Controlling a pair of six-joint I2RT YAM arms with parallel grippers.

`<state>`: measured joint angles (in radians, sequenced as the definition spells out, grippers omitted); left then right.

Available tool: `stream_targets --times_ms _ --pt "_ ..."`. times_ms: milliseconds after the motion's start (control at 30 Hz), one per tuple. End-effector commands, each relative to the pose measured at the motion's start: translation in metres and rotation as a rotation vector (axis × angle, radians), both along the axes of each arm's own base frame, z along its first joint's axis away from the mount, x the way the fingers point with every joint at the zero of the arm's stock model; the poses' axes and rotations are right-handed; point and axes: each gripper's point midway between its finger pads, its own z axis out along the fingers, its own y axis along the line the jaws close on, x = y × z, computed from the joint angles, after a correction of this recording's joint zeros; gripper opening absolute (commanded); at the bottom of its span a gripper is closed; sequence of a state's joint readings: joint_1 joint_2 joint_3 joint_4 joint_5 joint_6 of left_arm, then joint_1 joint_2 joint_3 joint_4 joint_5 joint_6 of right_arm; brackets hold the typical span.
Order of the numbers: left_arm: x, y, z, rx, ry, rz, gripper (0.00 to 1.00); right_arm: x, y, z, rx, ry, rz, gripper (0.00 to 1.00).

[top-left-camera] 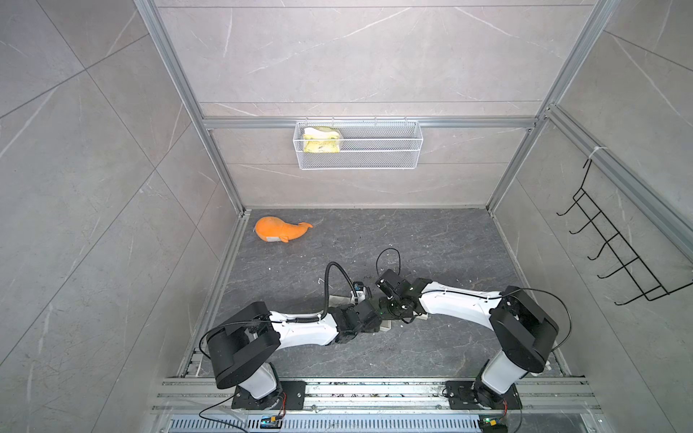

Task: Take the rings out of the lift-off lid box
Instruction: Adjust the jewelry box at the center of the board.

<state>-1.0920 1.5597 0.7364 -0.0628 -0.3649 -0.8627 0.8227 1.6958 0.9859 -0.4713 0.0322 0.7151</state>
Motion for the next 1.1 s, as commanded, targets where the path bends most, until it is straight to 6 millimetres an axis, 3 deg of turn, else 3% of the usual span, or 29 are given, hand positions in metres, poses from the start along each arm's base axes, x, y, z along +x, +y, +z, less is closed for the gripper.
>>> stream_targets --times_ms 0,67,233,400,500,633,733,867,1067 --pt "0.007 -0.020 0.031 -0.119 -0.064 -0.018 0.91 0.003 -0.008 -0.004 -0.056 -0.004 -0.032 0.00" --pt "0.006 -0.020 0.029 -0.129 -0.059 -0.020 1.00 0.005 -0.006 0.002 -0.049 -0.012 -0.033 0.00" --pt "0.006 -0.023 0.031 -0.169 -0.066 -0.024 1.00 0.006 0.001 0.018 -0.013 -0.027 -0.008 0.00" --pt "0.008 -0.025 0.041 -0.214 -0.106 -0.032 1.00 0.011 -0.007 0.037 -0.040 -0.077 -0.007 0.04" --pt "0.009 -0.025 0.052 -0.260 -0.145 -0.041 1.00 0.014 -0.006 0.046 -0.044 -0.098 0.009 0.22" --pt "0.010 -0.020 0.069 -0.271 -0.193 -0.050 1.00 0.017 -0.005 0.061 -0.042 -0.124 0.025 0.64" --pt "0.013 -0.006 0.077 -0.215 -0.213 -0.028 1.00 0.019 -0.020 0.074 -0.093 -0.156 -0.004 0.93" --pt "0.013 0.018 0.089 -0.134 -0.236 -0.003 1.00 0.013 -0.045 0.074 -0.183 -0.149 -0.057 0.98" --pt "0.008 0.055 0.104 -0.072 -0.274 0.045 1.00 0.006 -0.074 0.054 -0.225 -0.106 -0.142 0.99"
